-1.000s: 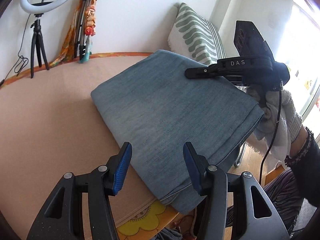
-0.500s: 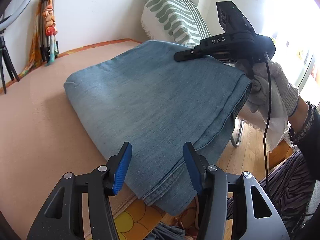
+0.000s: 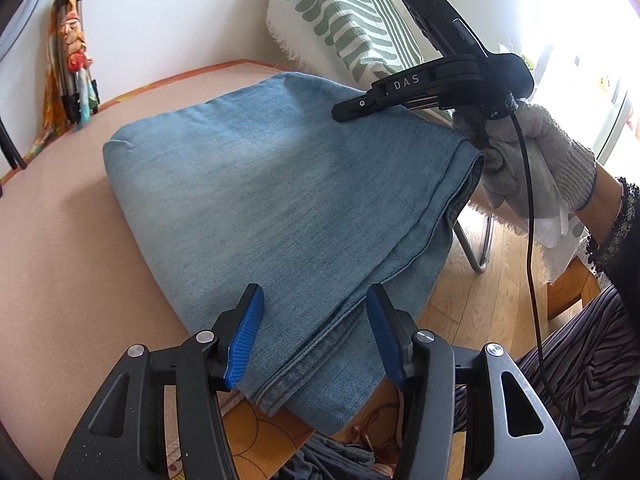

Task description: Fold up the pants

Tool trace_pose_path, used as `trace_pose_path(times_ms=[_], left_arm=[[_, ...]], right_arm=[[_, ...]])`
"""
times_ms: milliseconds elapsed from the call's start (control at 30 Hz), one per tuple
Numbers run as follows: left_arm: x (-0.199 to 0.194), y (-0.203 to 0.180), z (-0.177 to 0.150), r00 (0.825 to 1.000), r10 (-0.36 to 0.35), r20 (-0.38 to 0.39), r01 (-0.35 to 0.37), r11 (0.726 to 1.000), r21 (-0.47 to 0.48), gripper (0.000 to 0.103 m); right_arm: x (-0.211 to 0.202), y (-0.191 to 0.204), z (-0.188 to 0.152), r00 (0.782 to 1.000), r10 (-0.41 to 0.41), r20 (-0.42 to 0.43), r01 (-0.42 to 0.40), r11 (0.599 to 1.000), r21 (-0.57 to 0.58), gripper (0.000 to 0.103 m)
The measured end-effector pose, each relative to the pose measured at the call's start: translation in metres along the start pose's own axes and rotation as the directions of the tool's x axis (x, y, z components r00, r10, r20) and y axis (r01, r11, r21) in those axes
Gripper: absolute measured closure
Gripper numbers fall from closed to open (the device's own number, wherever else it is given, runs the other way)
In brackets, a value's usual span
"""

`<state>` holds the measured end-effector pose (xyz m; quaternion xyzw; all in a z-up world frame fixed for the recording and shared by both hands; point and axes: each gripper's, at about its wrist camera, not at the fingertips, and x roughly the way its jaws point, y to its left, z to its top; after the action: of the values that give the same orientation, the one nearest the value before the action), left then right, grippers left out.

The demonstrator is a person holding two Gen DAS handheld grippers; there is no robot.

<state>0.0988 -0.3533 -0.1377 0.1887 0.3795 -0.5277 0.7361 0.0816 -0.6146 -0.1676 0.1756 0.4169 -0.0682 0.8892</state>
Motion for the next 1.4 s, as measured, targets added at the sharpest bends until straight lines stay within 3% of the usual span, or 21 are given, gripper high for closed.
trace_pose_path(times_ms=[133, 267, 533, 600, 700, 767, 867, 933, 1033, 1200, 1400], left_arm=[[-0.001, 0.001, 0.000, 1.000, -0.002, -0.004, 0.002, 1.000, 0.001, 0.051], [0.000, 0.003, 0.000, 1.000, -0.002, -0.005, 0.002, 1.000, -0.001, 0.051], [-0.013, 0.008, 0.002, 0.999, -0.040, 0.014, 0.040, 0.998, -0.047, 0.051], [-0.021, 0.014, 0.003, 0.998, -0.051, 0.031, 0.053, 0.996, -0.069, 0.051], [-0.030, 0.026, 0.006, 0.997, -0.053, 0.052, 0.058, 0.993, -0.099, 0.040], [-0.029, 0.038, 0.009, 0.997, -0.053, 0.049, 0.059, 0.990, -0.130, 0.040], [-0.025, 0.065, 0.011, 0.997, -0.068, 0.043, 0.075, 0.972, -0.222, 0.040], [-0.021, 0.083, 0.011, 0.996, -0.084, 0.037, 0.091, 0.955, -0.282, 0.040], [-0.012, 0.103, 0.010, 0.994, -0.107, 0.033, 0.112, 0.933, -0.342, 0.040], [0.006, 0.118, 0.009, 0.985, -0.170, 0.038, 0.170, 0.882, -0.440, 0.040], [0.022, 0.106, 0.010, 0.981, -0.193, 0.016, 0.182, 0.888, -0.423, 0.040]], right_arm=[[0.003, 0.002, -0.004, 0.999, -0.052, -0.005, 0.052, 0.998, -0.041, 0.092], [0.006, 0.005, -0.008, 0.986, -0.164, -0.011, 0.162, 0.982, -0.098, 0.072], [-0.013, -0.005, -0.015, 0.971, -0.240, -0.004, 0.239, 0.966, -0.097, 0.068], [-0.024, -0.008, -0.016, 0.979, -0.206, -0.007, 0.205, 0.977, -0.065, 0.063], [-0.035, -0.012, -0.019, 0.997, -0.072, -0.025, 0.072, 0.997, -0.006, 0.053], [-0.041, -0.010, -0.024, 0.999, -0.044, -0.016, 0.044, 0.999, -0.006, 0.045], [-0.036, -0.011, -0.034, 0.998, -0.035, -0.059, 0.034, 0.999, -0.016, 0.042], [-0.026, -0.014, -0.041, 0.993, -0.072, -0.091, 0.070, 0.997, -0.029, 0.041], [-0.017, -0.022, -0.047, 0.994, -0.075, -0.084, 0.073, 0.997, -0.023, 0.029], [-0.011, -0.047, -0.035, 0.999, 0.014, -0.029, -0.012, 0.998, 0.066, 0.028], [0.008, -0.062, -0.027, 0.990, 0.137, -0.032, -0.132, 0.984, 0.119, 0.027]])
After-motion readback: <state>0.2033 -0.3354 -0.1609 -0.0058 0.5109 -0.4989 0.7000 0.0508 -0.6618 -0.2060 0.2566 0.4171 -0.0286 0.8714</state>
